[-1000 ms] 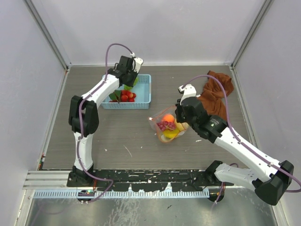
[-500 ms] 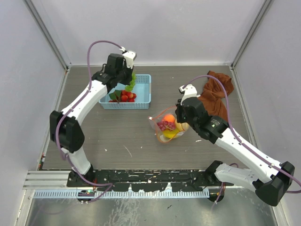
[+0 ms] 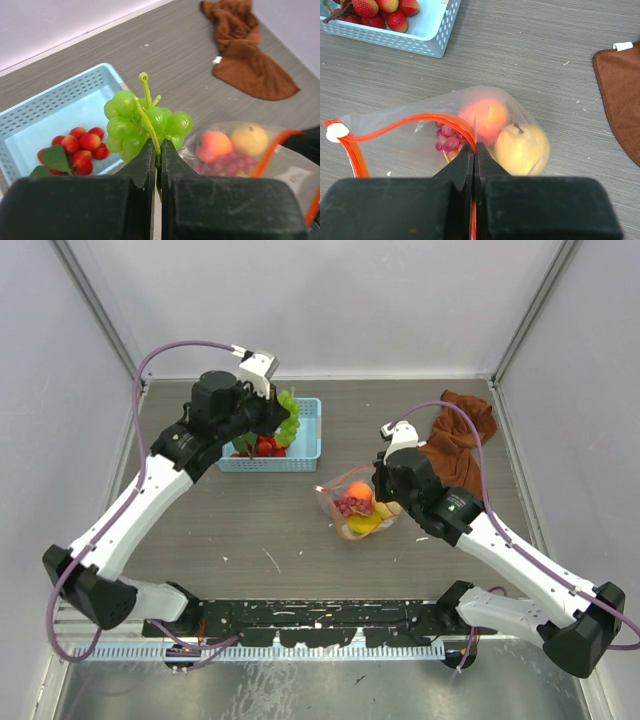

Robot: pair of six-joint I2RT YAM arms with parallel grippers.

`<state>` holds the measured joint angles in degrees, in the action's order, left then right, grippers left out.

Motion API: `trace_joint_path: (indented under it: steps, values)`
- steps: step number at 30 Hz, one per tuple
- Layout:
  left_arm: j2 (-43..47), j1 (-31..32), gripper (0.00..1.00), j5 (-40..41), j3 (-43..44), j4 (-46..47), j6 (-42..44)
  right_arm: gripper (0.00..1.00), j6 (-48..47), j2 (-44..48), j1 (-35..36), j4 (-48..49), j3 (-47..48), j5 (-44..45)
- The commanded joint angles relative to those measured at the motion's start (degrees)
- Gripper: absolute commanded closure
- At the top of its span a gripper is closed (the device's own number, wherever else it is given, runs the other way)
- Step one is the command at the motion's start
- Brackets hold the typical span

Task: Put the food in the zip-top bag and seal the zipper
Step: Place the fake fruit in the zipper food storage bag.

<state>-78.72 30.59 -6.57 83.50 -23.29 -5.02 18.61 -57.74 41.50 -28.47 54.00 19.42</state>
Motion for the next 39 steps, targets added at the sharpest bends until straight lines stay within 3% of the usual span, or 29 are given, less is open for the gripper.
trace_joint_path:
  steps: [1,12,23,33,39]
  values:
    - [6.4,3.4,1.0,-3.3,-1.5,4.0,-1.8,1.0,1.1,1.4,-0.1,3.5,0.0,0.5]
    - [13.5,15.3,1.0,-7.3,-5.2,3.2,-2.3,1.0,1.3,1.4,-0.1,4.2,-0.5,0.1]
    - [11.6,23.9,1.0,-12.2,-8.2,9.2,-3.1,1.0,1.4,2.1,-0.1,4.3,-0.9,-0.2]
    - [7.2,26.3,1.0,-14.8,-14.2,17.5,-2.5,1.0,1.4,2.8,-0.1,4.0,-1.2,0.1]
    - [4.1,26.4,1.0,-12.0,-16.4,19.0,0.4,1.0,1.4,3.1,-0.1,3.8,-1.1,0.1]
